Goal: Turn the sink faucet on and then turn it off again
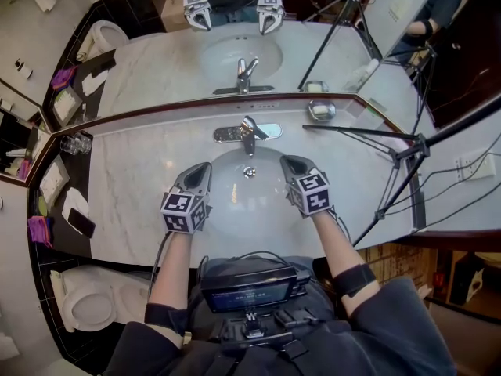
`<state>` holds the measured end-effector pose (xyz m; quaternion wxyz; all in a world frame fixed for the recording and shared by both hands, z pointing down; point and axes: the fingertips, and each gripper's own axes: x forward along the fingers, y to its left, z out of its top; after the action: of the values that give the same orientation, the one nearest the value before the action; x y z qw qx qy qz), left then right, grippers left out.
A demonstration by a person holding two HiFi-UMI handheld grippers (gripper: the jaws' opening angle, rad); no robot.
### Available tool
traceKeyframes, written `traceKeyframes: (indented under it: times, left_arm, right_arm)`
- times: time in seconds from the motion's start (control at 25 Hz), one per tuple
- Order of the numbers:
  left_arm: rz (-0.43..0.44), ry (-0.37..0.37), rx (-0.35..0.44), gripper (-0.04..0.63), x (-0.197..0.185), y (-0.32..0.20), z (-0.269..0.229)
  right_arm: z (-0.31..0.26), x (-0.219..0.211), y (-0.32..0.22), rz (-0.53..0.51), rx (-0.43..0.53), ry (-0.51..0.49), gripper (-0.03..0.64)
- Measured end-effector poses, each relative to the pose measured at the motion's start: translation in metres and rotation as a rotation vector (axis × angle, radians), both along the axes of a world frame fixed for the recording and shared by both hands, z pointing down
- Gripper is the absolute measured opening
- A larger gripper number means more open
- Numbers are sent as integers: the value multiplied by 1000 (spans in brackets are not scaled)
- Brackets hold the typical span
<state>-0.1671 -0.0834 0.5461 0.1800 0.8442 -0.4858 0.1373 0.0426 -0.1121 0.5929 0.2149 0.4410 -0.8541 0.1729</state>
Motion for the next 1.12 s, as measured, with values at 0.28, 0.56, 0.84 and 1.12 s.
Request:
traceKeyframes:
  times: [0.28, 0.56, 0.84, 1.12]
  left_arm:
    - [16, 1, -21, 0, 7, 6, 7]
    - [13, -12, -31, 1, 6, 6, 12]
    - [-7, -25, -33, 1, 0, 0, 15]
    - [12, -32, -44, 1, 5, -4, 20]
  right_arm:
    - [1, -3, 3, -15, 10, 74, 21]
    - [23, -8, -14, -155, 142, 422, 120]
    - [40, -36, -48, -423, 382, 849, 223]
    - [67, -47, -79, -589, 413, 1030, 239]
